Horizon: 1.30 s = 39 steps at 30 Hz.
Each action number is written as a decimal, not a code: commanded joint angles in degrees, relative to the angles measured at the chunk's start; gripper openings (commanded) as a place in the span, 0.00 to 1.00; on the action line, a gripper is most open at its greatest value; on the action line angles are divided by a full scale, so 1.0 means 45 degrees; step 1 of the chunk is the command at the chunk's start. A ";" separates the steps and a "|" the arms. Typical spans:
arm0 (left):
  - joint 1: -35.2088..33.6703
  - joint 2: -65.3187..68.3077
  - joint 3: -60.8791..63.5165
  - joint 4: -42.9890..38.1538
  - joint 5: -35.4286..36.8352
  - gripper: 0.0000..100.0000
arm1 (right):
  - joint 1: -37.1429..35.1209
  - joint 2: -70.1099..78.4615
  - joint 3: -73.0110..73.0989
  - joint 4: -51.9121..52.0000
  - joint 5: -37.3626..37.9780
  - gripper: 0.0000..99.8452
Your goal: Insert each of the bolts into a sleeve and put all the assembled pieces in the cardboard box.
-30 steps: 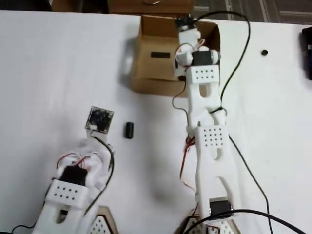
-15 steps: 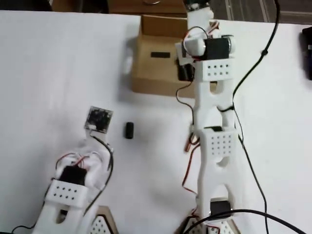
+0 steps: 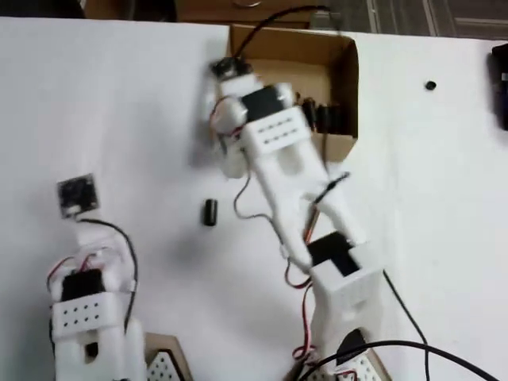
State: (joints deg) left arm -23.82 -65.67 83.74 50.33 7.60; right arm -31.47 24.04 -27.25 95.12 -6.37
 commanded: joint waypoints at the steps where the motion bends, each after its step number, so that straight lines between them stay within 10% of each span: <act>1: -0.1192 -0.0117 -0.0400 0.0293 0.0000 0.02 | -0.0694 -0.0947 0.1016 -0.1436 -0.2227 0.52; 13: -0.1368 -0.0117 -0.0400 0.0137 0.0039 0.02 | -0.2667 -0.0947 0.3653 -0.3976 -0.6271 0.52; 31: -0.1368 -0.0117 -0.0400 0.0156 0.0059 0.02 | -0.3214 0.0576 0.4962 -0.6164 -0.6330 0.52; 39: -0.1368 -0.0117 -0.0400 0.0156 0.0059 0.02 | -0.3194 0.0772 0.4943 -0.6339 -0.6271 0.32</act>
State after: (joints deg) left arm -29.63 -65.67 83.74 51.30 7.60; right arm -46.42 27.74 -4.48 67.69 -34.51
